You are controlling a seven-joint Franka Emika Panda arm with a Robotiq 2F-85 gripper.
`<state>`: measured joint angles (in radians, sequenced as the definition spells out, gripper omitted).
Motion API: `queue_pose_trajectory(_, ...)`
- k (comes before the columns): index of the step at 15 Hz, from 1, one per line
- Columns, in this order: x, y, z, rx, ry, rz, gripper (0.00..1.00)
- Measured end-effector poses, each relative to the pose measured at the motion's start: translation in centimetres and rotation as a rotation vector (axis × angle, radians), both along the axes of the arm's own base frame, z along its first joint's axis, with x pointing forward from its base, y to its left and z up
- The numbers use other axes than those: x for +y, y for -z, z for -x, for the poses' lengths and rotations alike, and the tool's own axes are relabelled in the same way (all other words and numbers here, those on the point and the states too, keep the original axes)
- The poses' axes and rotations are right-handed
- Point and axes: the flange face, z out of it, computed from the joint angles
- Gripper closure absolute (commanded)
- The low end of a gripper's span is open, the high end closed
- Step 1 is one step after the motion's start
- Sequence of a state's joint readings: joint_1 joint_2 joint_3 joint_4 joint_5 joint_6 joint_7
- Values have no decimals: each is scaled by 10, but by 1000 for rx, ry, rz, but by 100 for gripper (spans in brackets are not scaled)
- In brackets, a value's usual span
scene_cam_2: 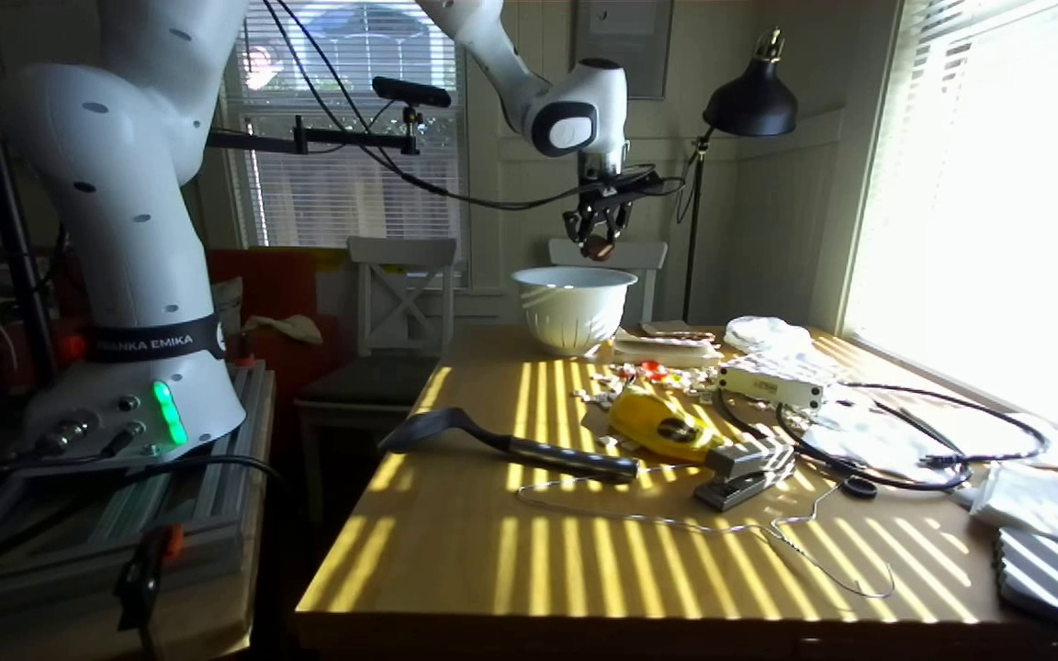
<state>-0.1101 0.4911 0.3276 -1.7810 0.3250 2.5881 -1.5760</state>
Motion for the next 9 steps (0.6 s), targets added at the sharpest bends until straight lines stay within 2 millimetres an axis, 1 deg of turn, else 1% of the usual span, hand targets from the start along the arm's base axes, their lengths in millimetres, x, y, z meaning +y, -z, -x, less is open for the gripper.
queue_pose_trajectory(2,-7,21,-17,90,-62,-31,65)
queue_pose_trajectory(5,-12,50,-33,258,-127,-68,65)
queue_pose_trajectory(7,-14,61,-40,345,-164,-68,65)
queue_pose_trajectory(9,-15,66,-47,395,-193,-42,65)
